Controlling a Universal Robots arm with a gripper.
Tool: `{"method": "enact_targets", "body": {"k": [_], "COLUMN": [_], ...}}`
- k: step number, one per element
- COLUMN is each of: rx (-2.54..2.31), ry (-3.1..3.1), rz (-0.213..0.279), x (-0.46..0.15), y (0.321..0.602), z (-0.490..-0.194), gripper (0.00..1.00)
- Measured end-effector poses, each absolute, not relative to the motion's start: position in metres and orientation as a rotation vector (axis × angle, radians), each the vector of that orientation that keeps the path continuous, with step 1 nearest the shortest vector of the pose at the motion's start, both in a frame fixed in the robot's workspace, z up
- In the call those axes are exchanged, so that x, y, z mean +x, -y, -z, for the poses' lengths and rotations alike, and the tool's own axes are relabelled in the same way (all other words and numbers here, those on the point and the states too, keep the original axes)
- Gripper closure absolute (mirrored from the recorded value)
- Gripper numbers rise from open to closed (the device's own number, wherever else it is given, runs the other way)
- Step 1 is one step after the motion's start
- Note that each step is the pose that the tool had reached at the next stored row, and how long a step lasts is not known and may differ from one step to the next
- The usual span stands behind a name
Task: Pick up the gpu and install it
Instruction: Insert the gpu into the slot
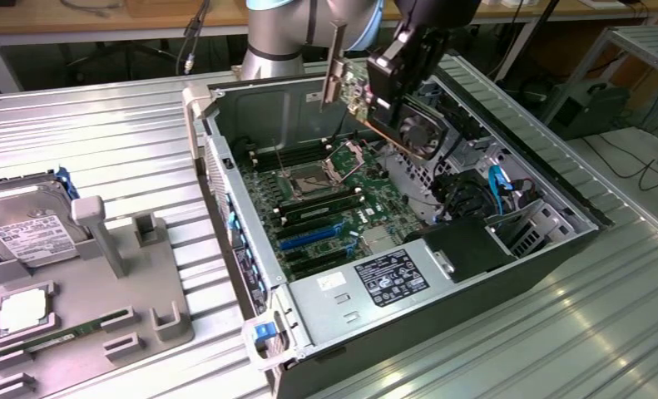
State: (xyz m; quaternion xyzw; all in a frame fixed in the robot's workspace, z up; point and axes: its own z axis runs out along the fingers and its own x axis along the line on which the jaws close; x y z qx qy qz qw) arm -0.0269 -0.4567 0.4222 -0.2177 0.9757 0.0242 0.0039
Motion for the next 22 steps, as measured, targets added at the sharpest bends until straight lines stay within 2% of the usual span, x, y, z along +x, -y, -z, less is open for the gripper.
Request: {"method": "enact_targets", "body": {"k": [22], "rx": [-0.937], "ry": [-2.987], "rz": [-0.112], "x": [-0.0269], "y": [0.4568], "z": [-0.4222], "gripper": [0.72]}}
